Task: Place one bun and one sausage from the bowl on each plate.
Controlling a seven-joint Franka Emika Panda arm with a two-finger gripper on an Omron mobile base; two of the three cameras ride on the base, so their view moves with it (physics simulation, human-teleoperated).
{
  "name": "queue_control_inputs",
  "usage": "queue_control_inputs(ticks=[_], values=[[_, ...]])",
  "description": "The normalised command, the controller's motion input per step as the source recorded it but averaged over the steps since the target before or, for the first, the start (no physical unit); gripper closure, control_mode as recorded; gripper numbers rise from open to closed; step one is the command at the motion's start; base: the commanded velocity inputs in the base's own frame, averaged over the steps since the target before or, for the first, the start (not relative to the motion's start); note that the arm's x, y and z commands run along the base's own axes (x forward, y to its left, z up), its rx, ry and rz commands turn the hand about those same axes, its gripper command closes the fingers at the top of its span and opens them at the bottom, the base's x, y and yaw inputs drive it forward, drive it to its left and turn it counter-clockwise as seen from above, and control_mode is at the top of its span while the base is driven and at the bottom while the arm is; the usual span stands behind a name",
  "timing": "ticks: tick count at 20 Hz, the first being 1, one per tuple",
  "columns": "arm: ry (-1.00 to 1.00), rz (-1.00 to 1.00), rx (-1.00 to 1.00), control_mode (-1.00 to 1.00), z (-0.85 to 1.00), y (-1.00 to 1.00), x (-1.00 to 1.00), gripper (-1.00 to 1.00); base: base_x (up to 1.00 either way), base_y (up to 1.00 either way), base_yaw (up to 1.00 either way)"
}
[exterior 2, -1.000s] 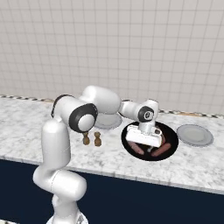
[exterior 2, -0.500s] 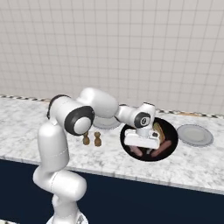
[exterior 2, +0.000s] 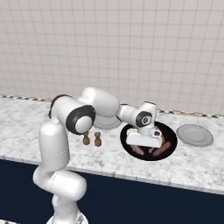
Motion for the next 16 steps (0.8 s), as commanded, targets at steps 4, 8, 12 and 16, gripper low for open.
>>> queue_control_inputs(ticks=[4,8,12,16], values=[[-0.07,0.08,-0.14,-1.00,-0.44,0.33,-0.46,-1.00,0.00,0.00,0.00],[-0.18,0.04,0.00,-1.00,-0.11,0.00,-0.05,-1.00,0.00,0.00,0.00],[-0.06,0.01,-0.01,-1.00,-0.48,0.00,0.00,1.00,0.00,0.00,0.00],[0.09,0.00,-0.09,-1.00,-0.28,0.02,0.00,1.00,0.00,0.00,0.00]])
